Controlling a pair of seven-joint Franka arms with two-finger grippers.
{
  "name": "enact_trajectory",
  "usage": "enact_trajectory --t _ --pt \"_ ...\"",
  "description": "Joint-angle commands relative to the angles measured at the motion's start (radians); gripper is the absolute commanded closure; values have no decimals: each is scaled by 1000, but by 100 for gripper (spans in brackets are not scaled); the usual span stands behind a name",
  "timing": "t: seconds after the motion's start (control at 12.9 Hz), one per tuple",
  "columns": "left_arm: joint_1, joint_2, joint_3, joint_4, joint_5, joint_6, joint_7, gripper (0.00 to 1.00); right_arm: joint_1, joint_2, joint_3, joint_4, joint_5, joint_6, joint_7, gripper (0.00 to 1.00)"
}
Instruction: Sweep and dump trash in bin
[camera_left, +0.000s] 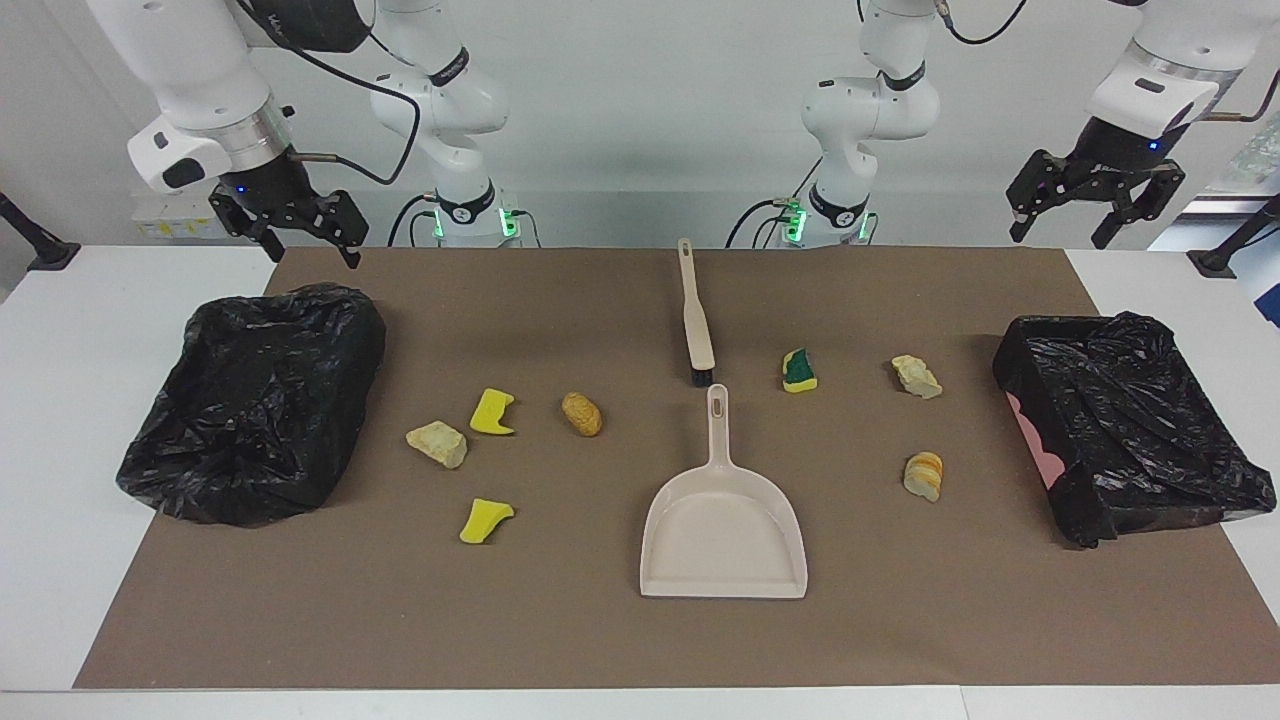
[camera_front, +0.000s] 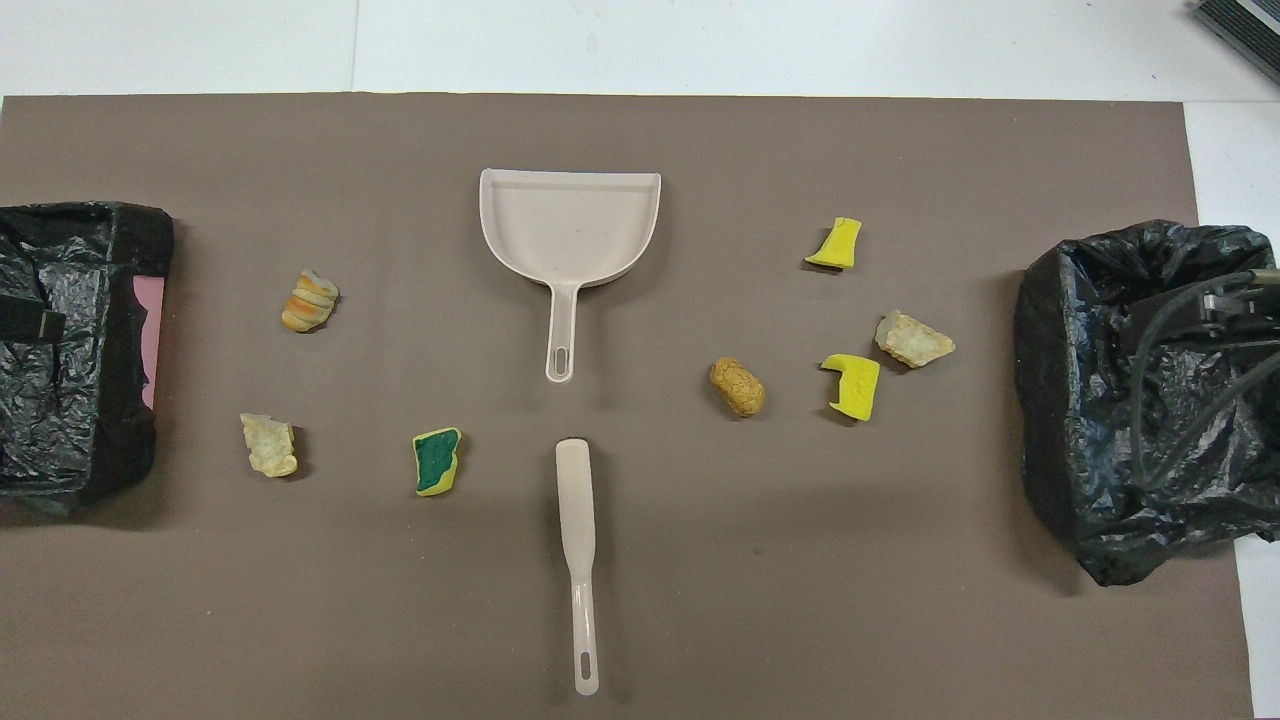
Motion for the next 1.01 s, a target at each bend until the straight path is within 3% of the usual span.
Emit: enact_trajectory --t 0.0,0.46,0.93 --pt "3 -18 0 -23 7 6 1 0 -5 0 -4 3 12 7 11 0" --pt "-17 -44 -14 -66 1 6 -5 0 -2 0 -4 4 30 18 19 0" --pt "-188 -150 -15 -297 -5 76 -144 0 6 0 -4 -7 22 14 10 0"
